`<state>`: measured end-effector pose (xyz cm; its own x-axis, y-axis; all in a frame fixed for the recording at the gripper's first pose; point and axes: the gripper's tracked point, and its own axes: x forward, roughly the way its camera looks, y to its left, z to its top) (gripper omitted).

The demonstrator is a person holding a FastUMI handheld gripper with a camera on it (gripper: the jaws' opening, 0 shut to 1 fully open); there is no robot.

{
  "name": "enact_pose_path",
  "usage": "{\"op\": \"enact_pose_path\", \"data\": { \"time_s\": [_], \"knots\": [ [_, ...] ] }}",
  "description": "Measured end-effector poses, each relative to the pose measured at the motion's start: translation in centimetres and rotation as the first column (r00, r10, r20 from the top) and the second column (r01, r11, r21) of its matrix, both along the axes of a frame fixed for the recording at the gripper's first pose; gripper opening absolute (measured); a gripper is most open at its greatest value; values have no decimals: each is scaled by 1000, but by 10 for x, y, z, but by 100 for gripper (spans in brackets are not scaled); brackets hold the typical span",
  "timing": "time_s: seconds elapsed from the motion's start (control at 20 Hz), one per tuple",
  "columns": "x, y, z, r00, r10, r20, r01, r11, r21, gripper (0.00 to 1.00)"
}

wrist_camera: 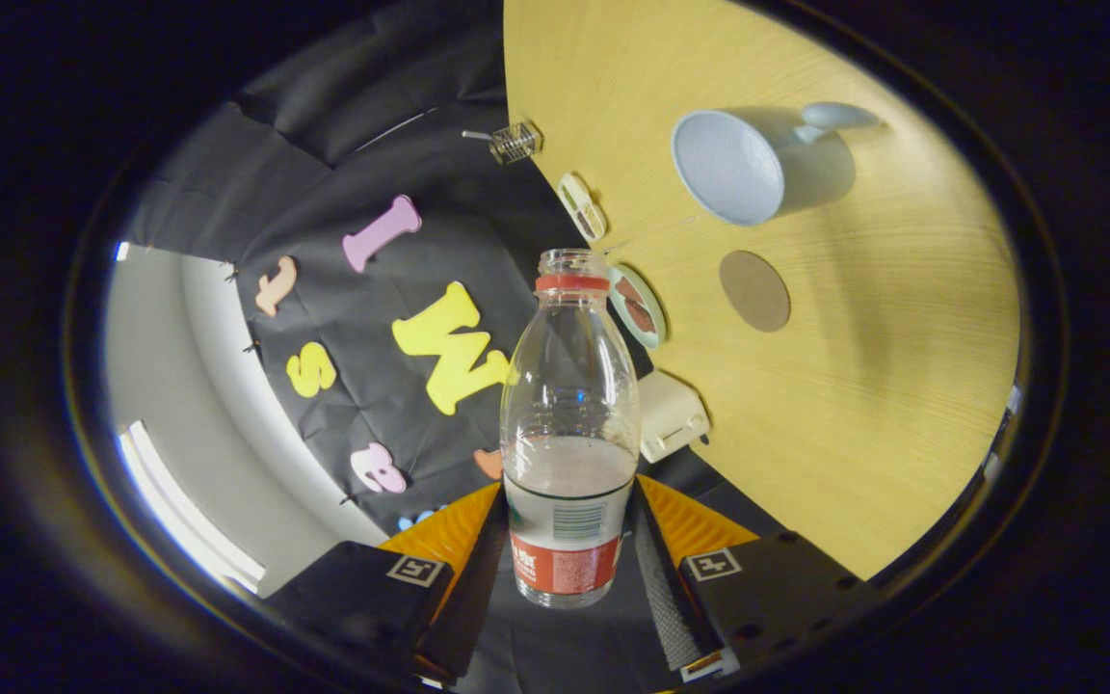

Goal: Take the bottle from table, then pour the juice into the cup, finally place the bottle on the coaster

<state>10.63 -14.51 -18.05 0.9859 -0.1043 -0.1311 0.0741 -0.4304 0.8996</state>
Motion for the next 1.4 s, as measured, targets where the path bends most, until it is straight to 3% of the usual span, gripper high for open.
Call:
{"op": "enact_pose_path", "data": {
  "time_s": [1.05, 1.2, 1.4],
  "knots": [
    [1, 1, 17, 999, 1, 32, 0, 1000, -5, 76],
    [1, 11, 13, 999, 34, -4, -34, 994, -105, 76],
    [-1, 24, 12, 995, 92, -44, -101, 951, -293, 76]
  ]
}}
